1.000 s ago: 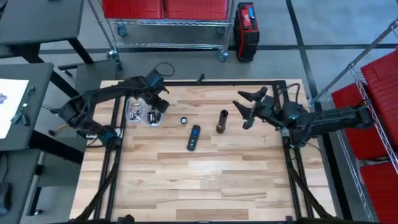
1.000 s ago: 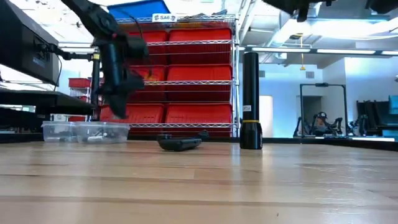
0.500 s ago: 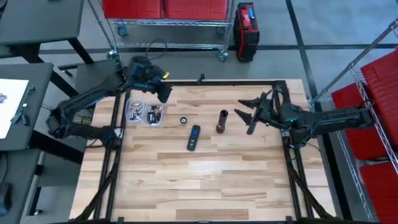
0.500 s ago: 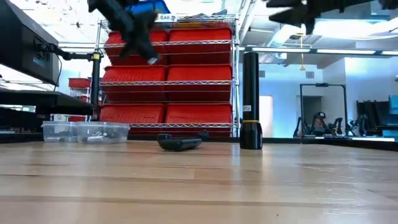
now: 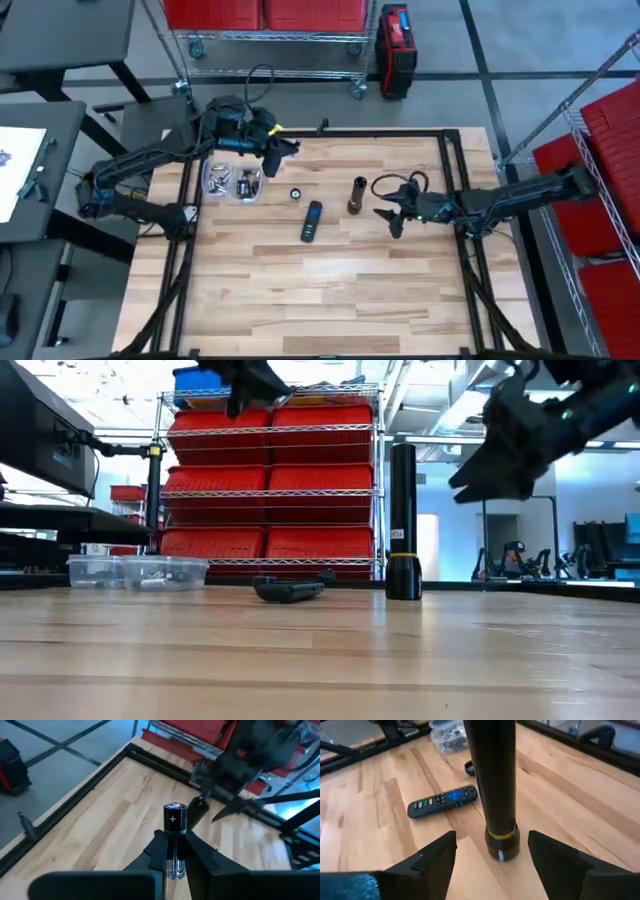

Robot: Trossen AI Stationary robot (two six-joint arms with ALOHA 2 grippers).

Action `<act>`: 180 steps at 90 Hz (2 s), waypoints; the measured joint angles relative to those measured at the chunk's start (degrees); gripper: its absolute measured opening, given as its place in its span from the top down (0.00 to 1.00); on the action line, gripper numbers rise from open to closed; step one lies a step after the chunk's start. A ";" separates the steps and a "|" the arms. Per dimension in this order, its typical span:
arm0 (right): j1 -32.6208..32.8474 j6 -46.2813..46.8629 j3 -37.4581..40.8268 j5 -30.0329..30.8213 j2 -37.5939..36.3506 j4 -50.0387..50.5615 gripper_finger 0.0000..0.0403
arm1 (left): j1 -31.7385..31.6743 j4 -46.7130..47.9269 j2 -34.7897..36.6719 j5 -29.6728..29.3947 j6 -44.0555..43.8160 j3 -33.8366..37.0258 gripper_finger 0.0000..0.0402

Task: Insert battery
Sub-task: Insert the silver battery into the flashlight's battery compartment

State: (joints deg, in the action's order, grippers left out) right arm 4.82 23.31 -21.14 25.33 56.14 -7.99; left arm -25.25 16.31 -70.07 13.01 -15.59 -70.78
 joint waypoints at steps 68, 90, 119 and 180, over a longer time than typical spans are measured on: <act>-7.33 -14.73 -0.38 -0.03 29.28 -33.19 0.37 | 0.65 -1.12 0.01 1.56 -0.93 0.00 0.96; -7.52 -16.22 -4.21 -0.14 29.49 -30.26 0.55 | 0.65 -0.70 0.01 2.01 -0.50 0.00 0.96; -10.72 -17.38 -16.15 -10.04 19.09 -12.97 0.65 | 0.66 -9.97 -1.65 2.09 -3.04 0.00 0.96; -14.16 -13.37 -43.82 -27.13 27.36 10.04 0.65 | 6.11 -34.08 -6.92 0.55 0.02 -0.09 0.96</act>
State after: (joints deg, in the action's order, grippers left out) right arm -9.34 9.95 -64.95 -1.80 83.50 2.05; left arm -19.13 -17.77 -76.99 13.56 -15.57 -70.87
